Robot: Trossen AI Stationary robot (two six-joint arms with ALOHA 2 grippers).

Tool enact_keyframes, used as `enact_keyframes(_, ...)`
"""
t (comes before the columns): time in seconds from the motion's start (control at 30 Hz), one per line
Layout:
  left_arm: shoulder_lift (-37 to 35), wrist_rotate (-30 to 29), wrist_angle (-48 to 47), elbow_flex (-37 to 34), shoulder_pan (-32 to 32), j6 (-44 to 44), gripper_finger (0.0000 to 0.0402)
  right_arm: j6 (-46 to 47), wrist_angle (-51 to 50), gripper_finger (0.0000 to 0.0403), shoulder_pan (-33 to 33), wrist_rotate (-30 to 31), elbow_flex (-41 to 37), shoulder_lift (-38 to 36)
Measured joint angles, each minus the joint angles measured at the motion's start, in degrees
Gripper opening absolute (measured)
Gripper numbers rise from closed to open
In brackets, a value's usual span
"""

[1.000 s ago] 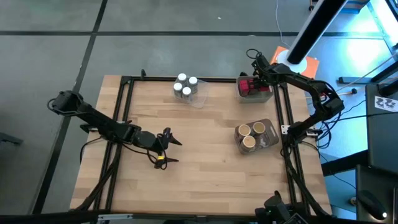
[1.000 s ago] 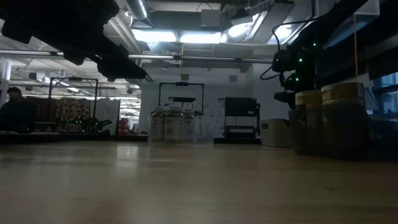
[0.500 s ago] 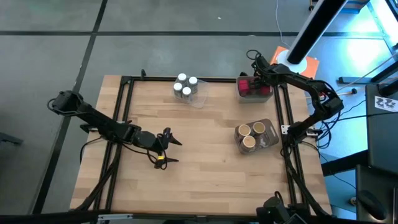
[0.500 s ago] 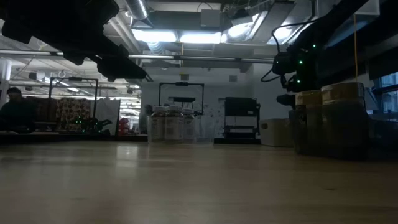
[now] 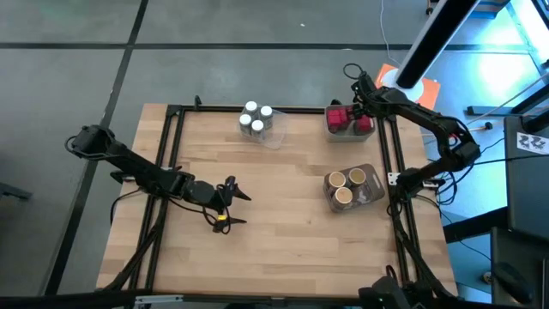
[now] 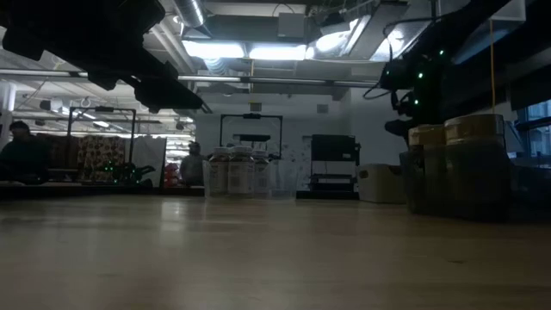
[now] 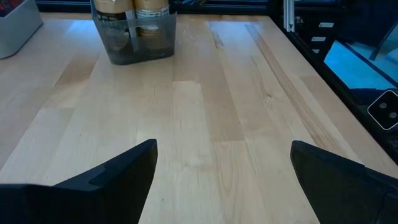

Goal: Sort spices by type
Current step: Return to Home Position

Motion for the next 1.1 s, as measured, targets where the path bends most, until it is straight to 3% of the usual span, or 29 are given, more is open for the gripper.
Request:
enact_keyframes(0.2, 0.0, 0.0, 0.0, 0.0, 0.0, -0.3, 0.0351, -1.4, 0.0, 0.0276, 0.0, -3.5, 0.0, -6.4)
enact_keyframes(0.47, 0.0, 0.0, 0.1, 0.0, 0.0, -0.4, 0.0351, -7.4, 1.1, 0.0276, 3.9, -16.5, 0.1, -17.1)
enact_keyframes(0.67, 0.0, 0.0, 0.4, 0.0, 0.0, -0.5, 0.0351, -8.5, 3.6, 0.0276, 12.7, -20.1, 0.2, -22.1)
enact_keyframes(0.93, 0.0, -1.3, 4.4, 0.0, 1.1, -0.5, 0.0351, -9.8, 4.8, 0.0274, 25.7, -21.5, -0.1, -22.9)
enact_keyframes(1.1, 0.0, -1.6, 7.7, 0.0, 3.5, 1.5, 0.0351, -8.3, 8.7, 0.0236, 35.3, -23.3, -3.8, -23.0)
